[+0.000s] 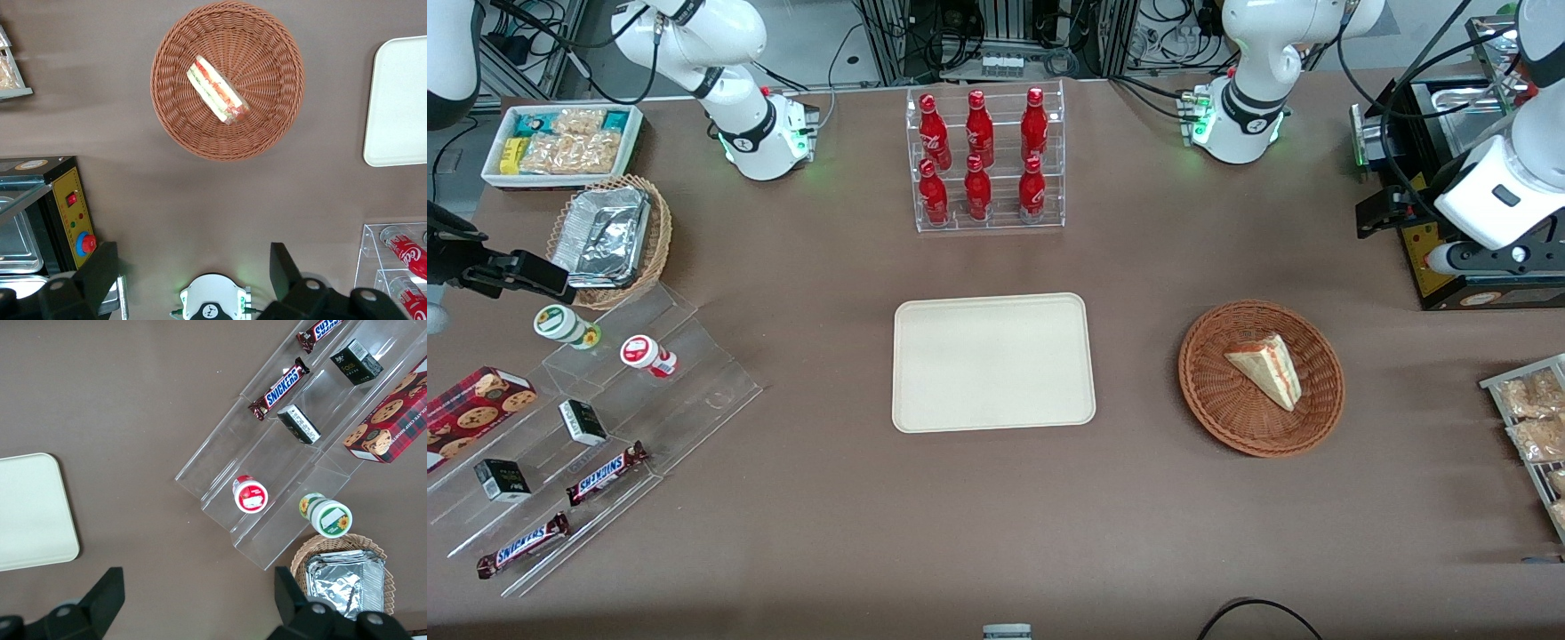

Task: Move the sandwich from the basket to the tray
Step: 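Move the left gripper over the wicker basket holding the wrapped sandwich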

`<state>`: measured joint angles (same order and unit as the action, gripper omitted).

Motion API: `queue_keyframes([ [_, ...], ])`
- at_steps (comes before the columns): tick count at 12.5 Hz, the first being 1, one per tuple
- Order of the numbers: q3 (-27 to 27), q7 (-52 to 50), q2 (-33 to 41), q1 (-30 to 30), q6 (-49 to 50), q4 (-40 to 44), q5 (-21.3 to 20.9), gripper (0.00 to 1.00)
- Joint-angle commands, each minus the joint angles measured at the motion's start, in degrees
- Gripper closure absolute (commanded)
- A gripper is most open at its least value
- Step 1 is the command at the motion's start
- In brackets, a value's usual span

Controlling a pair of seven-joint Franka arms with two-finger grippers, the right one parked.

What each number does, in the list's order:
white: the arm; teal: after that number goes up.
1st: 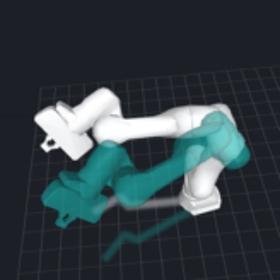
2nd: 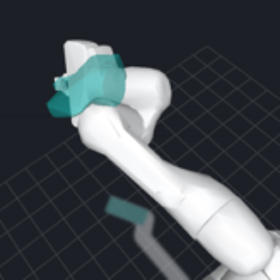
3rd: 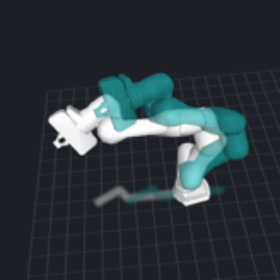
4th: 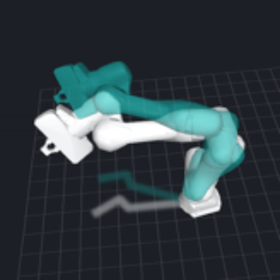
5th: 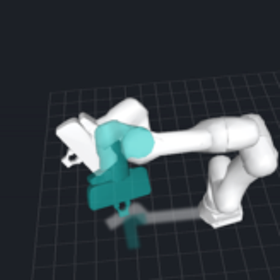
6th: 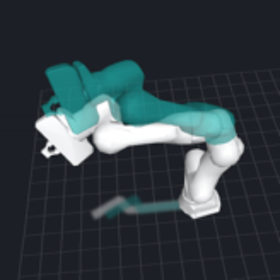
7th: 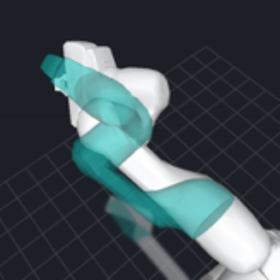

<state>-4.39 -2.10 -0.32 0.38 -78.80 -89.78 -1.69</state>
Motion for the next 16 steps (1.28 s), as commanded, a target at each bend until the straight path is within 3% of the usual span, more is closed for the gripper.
queue_keyframes([
  [1, -0.44, -0.27, 0.23, 0.42, 0.41, 0.31, -1.21, 0.0],
  [10, -0.79, 0.7, -2.67, 0.85, -9.34, -6.71, -0.25, 0.0],
  [16, -0.79, 0.7, -6.1, 0.86, -25.93, -18.48, -0.42, 0.0],
])
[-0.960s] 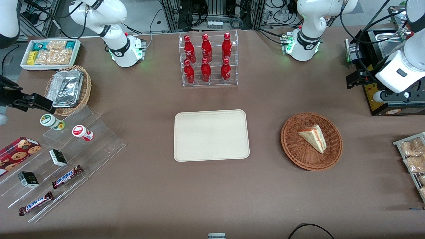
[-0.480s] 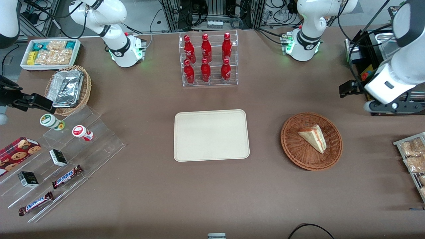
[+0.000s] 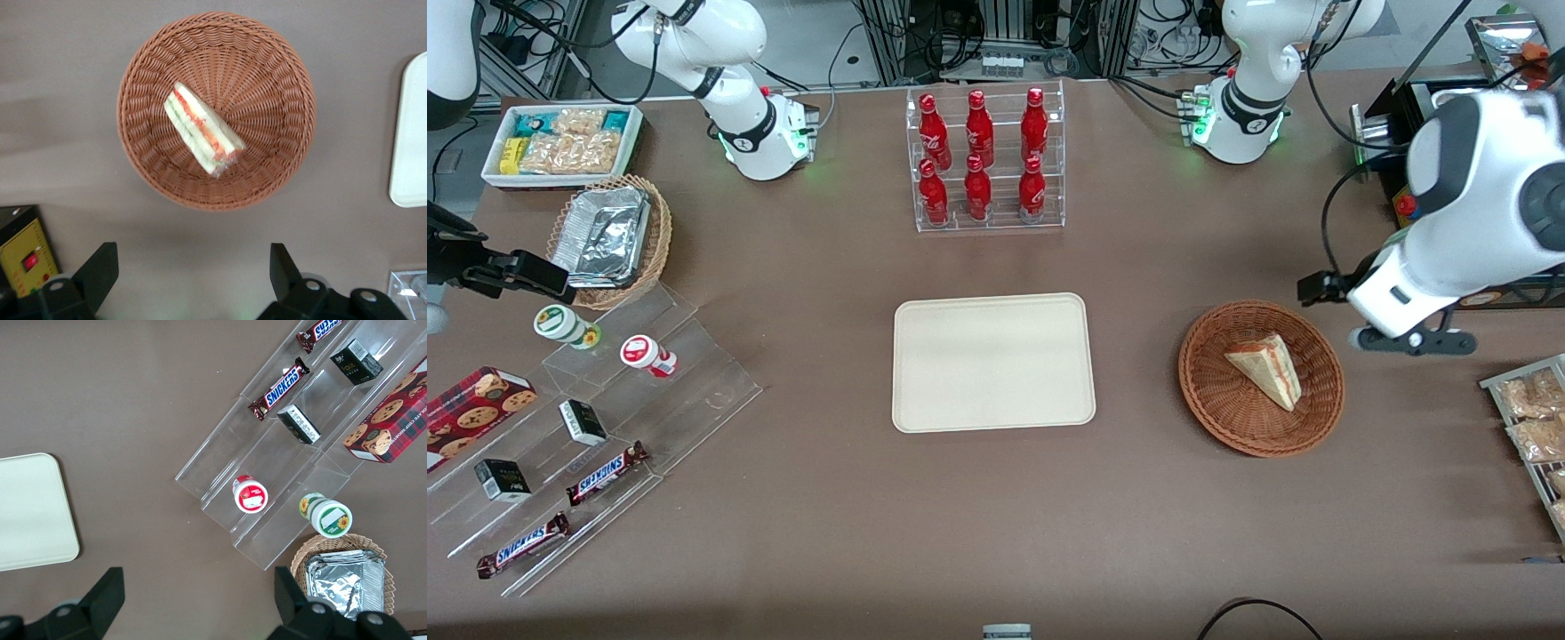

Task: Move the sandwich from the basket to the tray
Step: 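Move the left gripper over the wicker basket holding the wrapped sandwich, then lower the open left gripper onto the sandwich and close on it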

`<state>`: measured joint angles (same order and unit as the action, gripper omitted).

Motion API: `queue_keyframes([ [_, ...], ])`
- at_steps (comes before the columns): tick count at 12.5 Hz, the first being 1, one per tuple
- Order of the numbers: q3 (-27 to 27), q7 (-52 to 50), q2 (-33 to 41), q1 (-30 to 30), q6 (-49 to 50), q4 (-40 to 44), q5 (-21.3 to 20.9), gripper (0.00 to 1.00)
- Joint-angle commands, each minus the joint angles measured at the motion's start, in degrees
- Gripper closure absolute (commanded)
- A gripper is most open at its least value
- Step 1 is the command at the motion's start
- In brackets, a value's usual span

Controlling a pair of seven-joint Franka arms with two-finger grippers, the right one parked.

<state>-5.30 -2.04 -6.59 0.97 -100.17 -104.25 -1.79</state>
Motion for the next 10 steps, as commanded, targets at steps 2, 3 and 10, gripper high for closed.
queue_keyframes([
  [2, 0.2, 0.64, -0.09, 0.17, -10.8, -8.49, -0.41, 0.0],
  [3, 0.2, 0.38, -0.87, 0.17, -12.57, -9.56, -0.41, 0.0],
  [10, 0.2, -14.53, -3.17, 0.17, -23.05, -15.72, -0.32, 0.0],
])
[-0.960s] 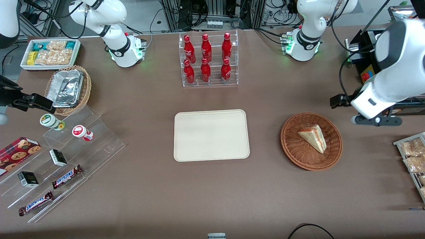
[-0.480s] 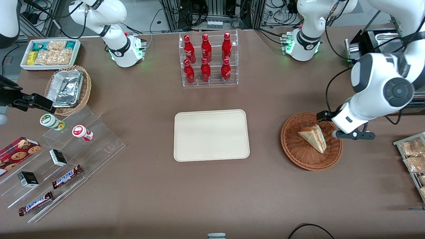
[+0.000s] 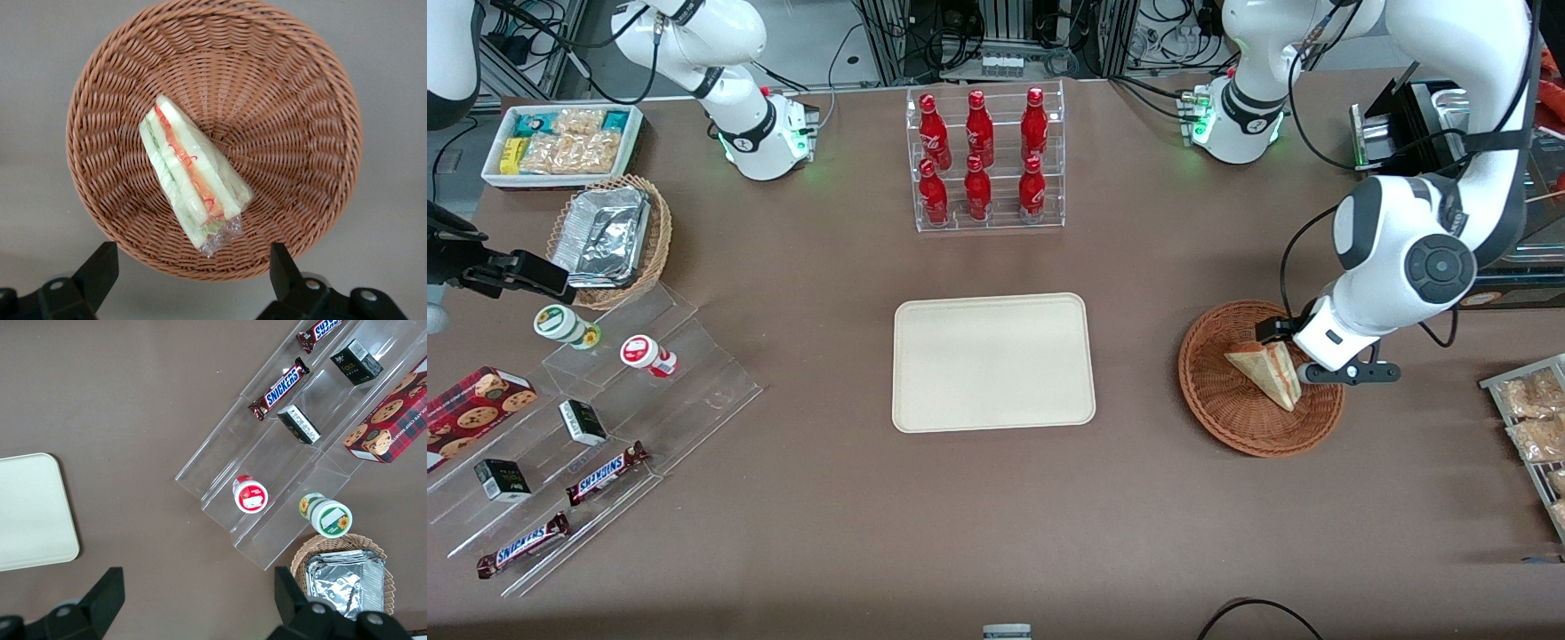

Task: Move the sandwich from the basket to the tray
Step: 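Lower the open left gripper onto the sandwich and close on it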

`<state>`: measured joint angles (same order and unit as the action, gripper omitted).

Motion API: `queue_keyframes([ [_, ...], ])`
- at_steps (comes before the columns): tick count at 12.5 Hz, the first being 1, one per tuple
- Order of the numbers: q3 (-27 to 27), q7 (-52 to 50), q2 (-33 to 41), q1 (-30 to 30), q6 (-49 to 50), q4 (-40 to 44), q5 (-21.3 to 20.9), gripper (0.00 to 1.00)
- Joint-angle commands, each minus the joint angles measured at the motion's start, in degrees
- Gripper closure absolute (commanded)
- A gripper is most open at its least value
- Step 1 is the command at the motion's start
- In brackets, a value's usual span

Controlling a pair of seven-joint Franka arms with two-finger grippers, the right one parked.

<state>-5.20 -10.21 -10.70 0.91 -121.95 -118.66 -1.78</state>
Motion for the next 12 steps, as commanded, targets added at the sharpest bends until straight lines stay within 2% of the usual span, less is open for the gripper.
queue_keyframes([
  [1, 0.1, -10.23, 0.94, 0.23, -1.35, -1.31, -0.06, 0.0],
  [3, 0.1, -21.1, 0.94, 0.23, -2.84, -1.74, 1.07, 0.0],
  [6, 0.1, -34.74, 2.44, 0.23, -12.75, -7.27, 1.61, 0.0],
  [12, 0.1, -38.04, 0.86, 0.05, -14.01, -7.81, 2.31, 0.0],
])
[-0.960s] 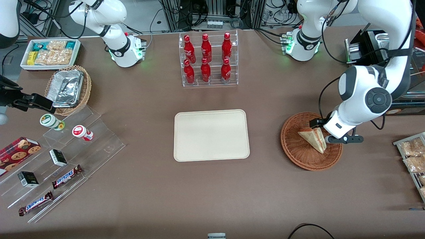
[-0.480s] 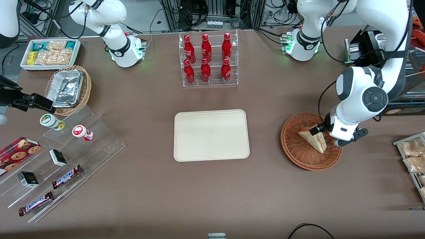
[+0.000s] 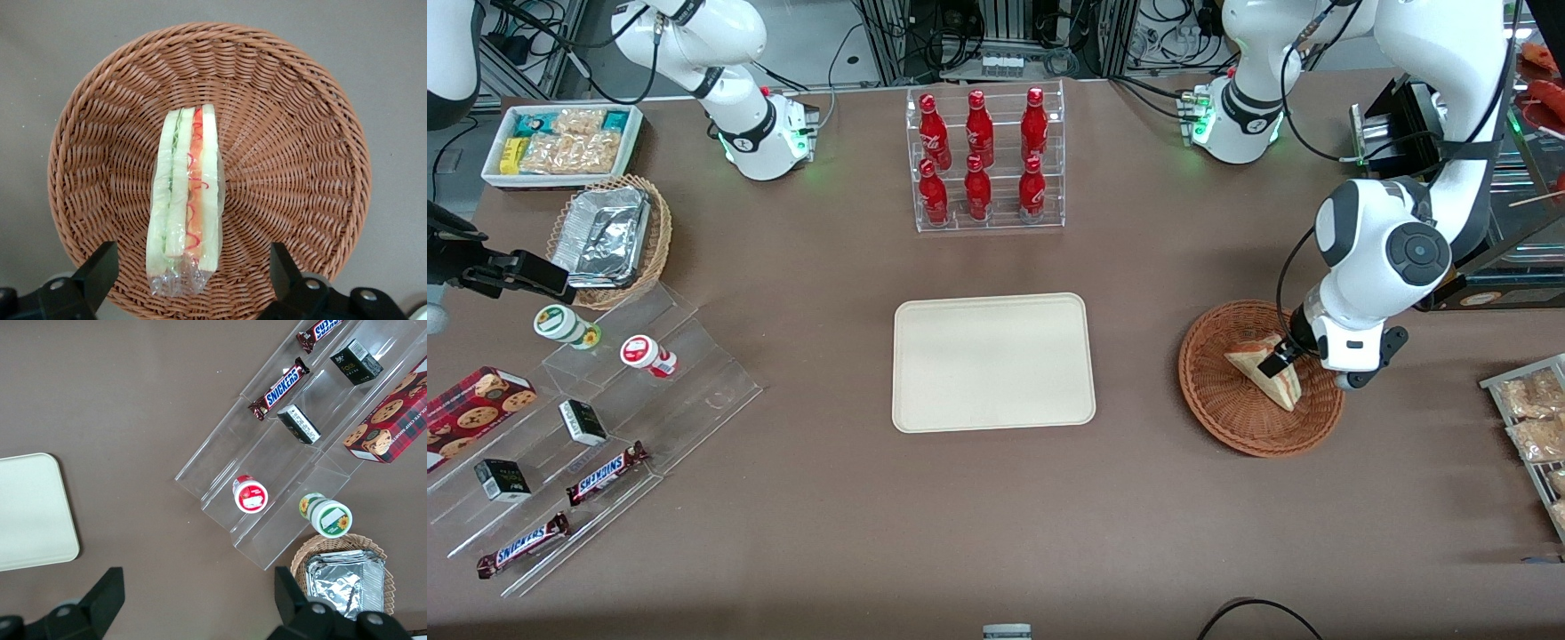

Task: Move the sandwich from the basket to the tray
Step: 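Lower the open left gripper onto the sandwich and close on it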

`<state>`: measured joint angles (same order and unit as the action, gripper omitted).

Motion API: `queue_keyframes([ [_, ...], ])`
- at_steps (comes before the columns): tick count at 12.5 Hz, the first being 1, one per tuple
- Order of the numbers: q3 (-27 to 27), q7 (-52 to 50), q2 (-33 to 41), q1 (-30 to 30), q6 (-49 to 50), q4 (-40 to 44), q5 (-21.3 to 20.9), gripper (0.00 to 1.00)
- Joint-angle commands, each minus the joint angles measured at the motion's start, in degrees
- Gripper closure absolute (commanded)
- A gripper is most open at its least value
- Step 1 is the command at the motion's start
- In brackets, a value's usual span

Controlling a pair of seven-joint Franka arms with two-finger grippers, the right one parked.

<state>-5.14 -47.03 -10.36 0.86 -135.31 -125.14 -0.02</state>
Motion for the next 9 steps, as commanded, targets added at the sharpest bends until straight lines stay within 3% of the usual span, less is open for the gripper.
queue_keyframes([
  [1, 0.04, -1.23, -0.18, 0.1, -0.92, -1.24, 0.63, 0.0],
  [9, 0.13, -1.31, -5.54, 0.19, -4.43, -1.24, 0.63, 0.0],
])
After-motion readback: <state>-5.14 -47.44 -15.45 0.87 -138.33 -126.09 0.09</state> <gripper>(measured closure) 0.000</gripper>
